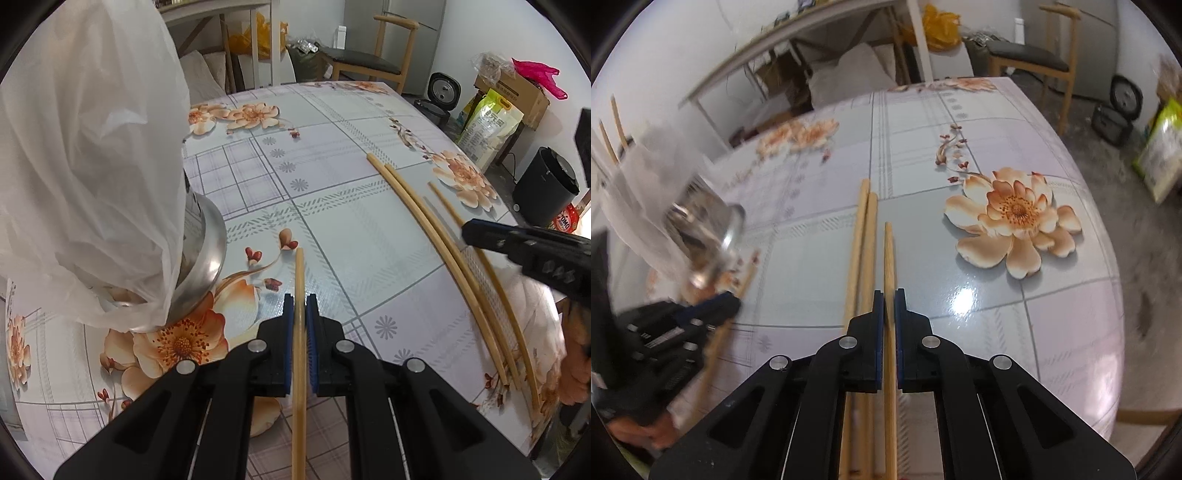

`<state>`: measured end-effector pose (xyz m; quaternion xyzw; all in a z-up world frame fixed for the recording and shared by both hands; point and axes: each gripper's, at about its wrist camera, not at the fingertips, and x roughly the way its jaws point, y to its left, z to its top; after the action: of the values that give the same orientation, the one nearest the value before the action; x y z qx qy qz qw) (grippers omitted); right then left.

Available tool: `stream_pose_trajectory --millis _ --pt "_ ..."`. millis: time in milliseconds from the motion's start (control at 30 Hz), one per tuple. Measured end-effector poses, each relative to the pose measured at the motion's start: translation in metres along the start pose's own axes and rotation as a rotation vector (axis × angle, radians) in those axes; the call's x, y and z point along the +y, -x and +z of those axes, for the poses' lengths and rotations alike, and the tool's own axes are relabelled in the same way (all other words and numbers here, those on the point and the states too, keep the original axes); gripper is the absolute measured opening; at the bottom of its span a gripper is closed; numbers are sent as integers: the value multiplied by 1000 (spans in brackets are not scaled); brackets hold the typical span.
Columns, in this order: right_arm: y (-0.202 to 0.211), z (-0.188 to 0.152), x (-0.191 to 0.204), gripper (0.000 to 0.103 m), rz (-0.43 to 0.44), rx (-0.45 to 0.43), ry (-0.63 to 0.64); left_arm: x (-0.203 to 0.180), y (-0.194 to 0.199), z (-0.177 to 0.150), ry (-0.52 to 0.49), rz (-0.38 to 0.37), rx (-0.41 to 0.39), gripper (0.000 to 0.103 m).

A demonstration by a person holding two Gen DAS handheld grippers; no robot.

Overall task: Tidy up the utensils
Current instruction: 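Lift the held chopsticks with both grippers toward the steel holder, then raise both held wooden chopsticks up above the steel holder's opening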

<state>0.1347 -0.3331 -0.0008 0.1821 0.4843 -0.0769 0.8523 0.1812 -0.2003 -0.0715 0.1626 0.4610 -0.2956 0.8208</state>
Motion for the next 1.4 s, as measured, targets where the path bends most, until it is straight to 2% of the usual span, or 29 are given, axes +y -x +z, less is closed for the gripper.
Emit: stream_pose_trajectory --millis 233,367,467,600,867,1100,1400 --pt "49 -6 1 4 95 -90 -66 4 0 -1 14 -13 -19 6" --pt "70 -7 6 4 137 -127 -76 18 2 0 87 -80 -9 6" --pt "82 -7 8 4 183 -155 -104 31 14 -1 142 -132 -31 6" --pt "93 -7 15 4 250 -189 -121 48 44 -4 185 -196 -93 6" --pt "113 -1 40 4 303 -233 -73 74 110 -23 243 -287 -213 6" --pt "139 7 61 4 334 -292 -25 89 162 -38 256 -310 -340 6" --pt "161 16 77 4 332 -356 11 114 237 -22 253 -311 -536 6"
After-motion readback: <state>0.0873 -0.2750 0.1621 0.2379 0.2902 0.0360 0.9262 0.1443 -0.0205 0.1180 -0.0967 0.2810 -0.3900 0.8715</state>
